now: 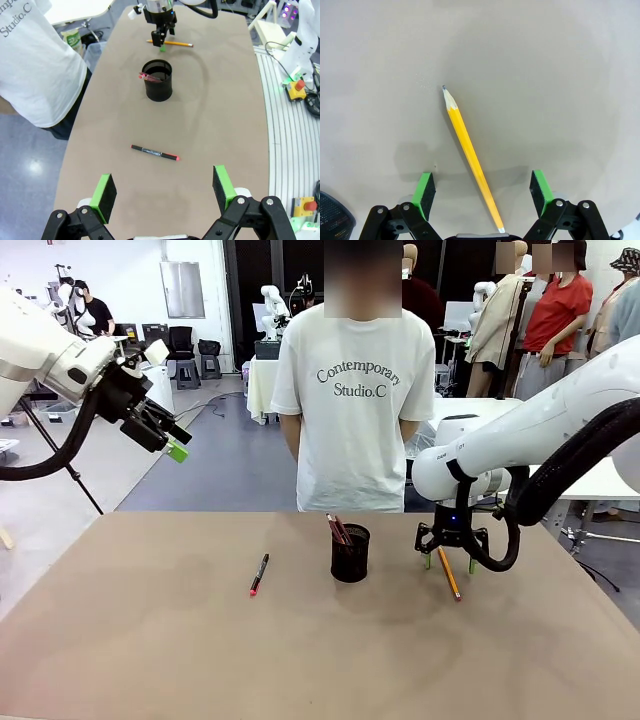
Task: Place the pens into the pen holder.
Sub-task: Pick up a writing instrument from the table and place it into the Pen holder.
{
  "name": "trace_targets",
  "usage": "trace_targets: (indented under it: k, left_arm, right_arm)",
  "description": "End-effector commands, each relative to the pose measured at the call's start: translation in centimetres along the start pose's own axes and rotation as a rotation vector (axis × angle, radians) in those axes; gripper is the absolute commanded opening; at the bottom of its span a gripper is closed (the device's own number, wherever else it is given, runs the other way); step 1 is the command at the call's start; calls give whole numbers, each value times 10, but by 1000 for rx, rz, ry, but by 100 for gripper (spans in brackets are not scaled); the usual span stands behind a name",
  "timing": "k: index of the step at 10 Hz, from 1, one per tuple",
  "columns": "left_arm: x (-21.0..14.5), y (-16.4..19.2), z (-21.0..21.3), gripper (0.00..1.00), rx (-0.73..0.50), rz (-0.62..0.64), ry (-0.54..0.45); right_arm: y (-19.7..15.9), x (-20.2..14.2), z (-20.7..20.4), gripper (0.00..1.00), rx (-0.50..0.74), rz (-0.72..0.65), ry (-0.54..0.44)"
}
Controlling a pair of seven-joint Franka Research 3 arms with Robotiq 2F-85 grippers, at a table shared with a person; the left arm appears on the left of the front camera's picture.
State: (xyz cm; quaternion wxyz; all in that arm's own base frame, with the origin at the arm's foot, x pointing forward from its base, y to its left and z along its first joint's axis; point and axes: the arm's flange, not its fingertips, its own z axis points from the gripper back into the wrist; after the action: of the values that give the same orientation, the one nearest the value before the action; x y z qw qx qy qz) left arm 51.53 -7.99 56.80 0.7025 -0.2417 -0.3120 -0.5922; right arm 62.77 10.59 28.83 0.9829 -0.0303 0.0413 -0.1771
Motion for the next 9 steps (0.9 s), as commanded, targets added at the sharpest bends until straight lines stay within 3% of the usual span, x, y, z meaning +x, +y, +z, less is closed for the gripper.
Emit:
trace_targets:
  k: [1, 5, 9]
  left_arm:
    - [0, 0, 2, 100, 4, -1, 0]
    - [0, 0, 2, 100, 4, -1, 0]
    - [0, 0, 2, 100, 4, -1, 0]
  right_arm:
    - [0, 13, -1, 100, 46, 64, 30]
    - [1, 26, -3, 100, 81, 134, -14]
    - [2, 39, -4, 20, 110, 197, 3]
